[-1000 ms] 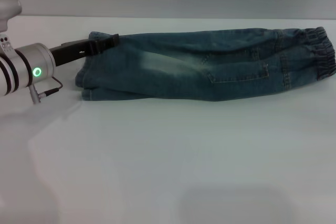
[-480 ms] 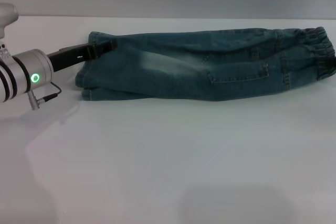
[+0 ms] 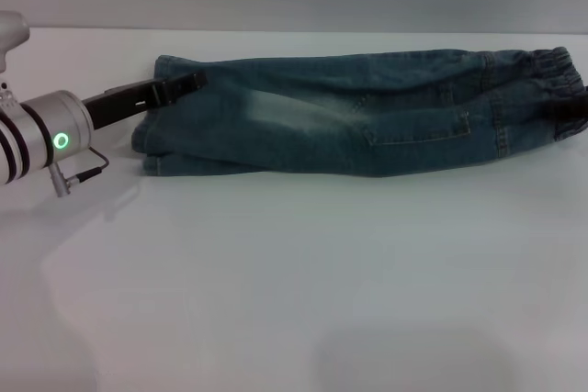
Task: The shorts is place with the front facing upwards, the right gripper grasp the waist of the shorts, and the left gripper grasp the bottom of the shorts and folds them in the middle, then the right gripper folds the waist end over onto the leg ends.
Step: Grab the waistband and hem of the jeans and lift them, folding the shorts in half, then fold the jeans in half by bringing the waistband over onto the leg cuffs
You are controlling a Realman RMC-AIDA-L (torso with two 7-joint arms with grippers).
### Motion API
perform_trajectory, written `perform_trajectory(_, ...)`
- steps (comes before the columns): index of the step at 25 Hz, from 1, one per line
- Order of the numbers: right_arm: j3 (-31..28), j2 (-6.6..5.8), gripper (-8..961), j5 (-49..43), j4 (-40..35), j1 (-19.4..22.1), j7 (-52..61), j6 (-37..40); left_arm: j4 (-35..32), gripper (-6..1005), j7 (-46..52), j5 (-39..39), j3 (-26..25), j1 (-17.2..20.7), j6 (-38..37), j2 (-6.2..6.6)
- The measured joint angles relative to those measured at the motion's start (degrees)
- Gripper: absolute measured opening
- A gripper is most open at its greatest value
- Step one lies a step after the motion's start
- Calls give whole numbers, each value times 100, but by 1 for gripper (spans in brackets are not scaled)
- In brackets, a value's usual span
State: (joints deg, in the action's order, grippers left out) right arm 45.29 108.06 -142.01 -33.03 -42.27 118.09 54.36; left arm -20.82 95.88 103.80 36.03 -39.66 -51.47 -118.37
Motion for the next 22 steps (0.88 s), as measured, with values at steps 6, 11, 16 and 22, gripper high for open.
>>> perform_trajectory(6, 1, 98, 769, 12, 88, -44, -108, -133, 0, 674, 4, -67, 0, 52, -3, 2)
perform_trajectory(11, -32, 167, 768, 45, 89, -76, -175, -135, 0, 674, 0, -83, 0, 53, -4, 7)
perform_trajectory(16, -44, 223, 767, 61, 61, -83, -176, -87, -1, 675, -4, -88, 0, 41, 4, 16)
perform_trajectory(22, -1, 230, 716, 105, 38, -85, -175, 28, -1, 675, -7, -89, 0, 55, 7, 17)
